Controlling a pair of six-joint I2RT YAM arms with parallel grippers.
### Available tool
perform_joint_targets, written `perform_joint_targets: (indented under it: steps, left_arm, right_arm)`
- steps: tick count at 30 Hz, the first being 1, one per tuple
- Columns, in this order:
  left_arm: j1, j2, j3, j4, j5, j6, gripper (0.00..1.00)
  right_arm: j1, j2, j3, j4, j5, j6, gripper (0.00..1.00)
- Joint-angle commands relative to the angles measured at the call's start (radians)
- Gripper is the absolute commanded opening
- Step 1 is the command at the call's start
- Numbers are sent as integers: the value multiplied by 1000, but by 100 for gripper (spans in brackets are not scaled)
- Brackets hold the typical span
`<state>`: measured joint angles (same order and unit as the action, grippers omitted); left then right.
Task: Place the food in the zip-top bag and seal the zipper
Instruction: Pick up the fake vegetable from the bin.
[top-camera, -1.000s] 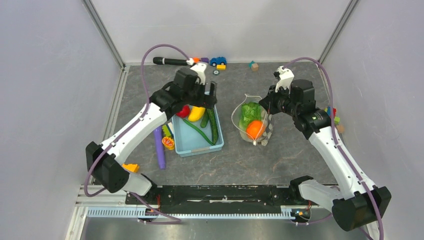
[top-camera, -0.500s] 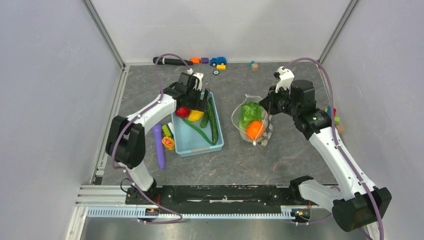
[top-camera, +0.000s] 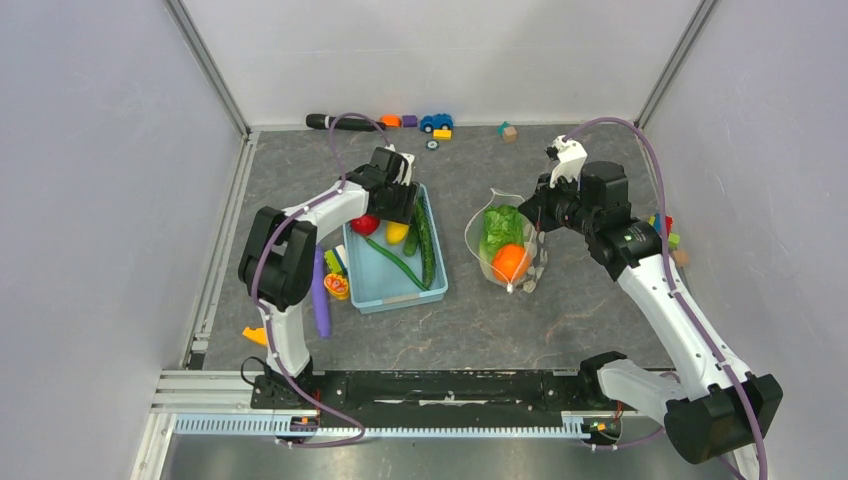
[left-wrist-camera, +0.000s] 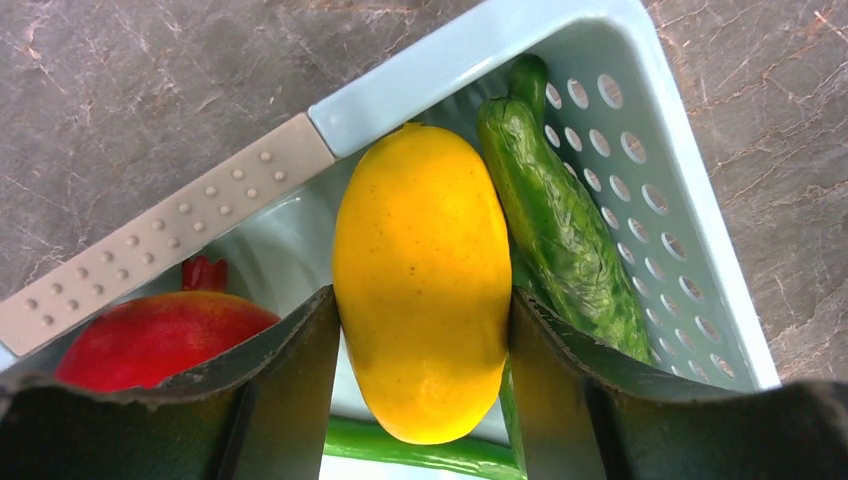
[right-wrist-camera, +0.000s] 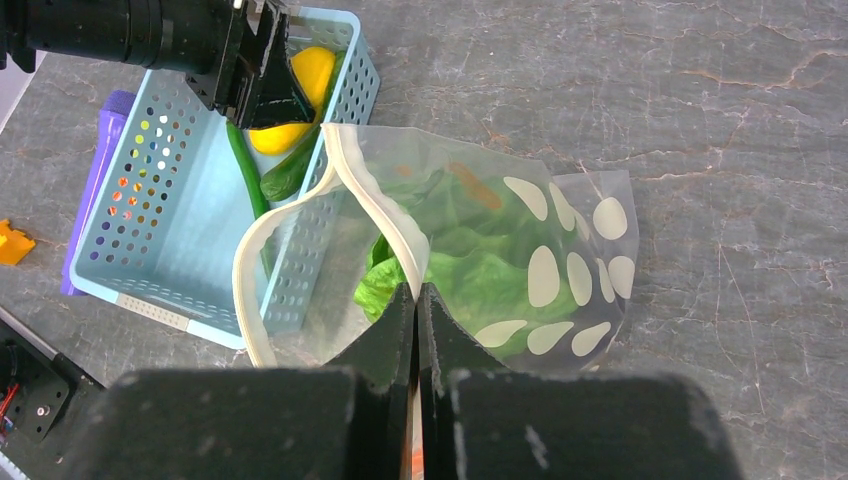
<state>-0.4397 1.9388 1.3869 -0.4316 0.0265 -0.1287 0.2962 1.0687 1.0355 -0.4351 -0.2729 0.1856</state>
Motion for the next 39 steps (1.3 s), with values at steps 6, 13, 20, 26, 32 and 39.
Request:
perform_joint_targets:
  steps: [6, 13, 20, 26, 32, 39]
  left_arm:
    - [4, -16, 37, -12, -6, -9, 31]
    - [2, -146, 0, -31, -23, -59, 7]
    - [2, -315, -76, -29, -16, -111, 2]
    - [-29, -496, -164, 73, 237, -112, 2]
    - [-167, -643, -245, 285, 500, -103, 2]
    - [-341, -645, -206, 350, 536, -116, 2]
  right_arm:
    - [-3, -16, 9, 20, -5, -8, 0]
    - [-3, -23, 11, 21, -10, -4, 0]
    - [-3, -31, 11, 22, -18, 2, 0]
    - [-3, -37, 9, 29, -54, 20, 0]
    - [-4, -39, 6, 37, -97, 54, 0]
    - [-3, -45, 2, 43, -103, 89, 0]
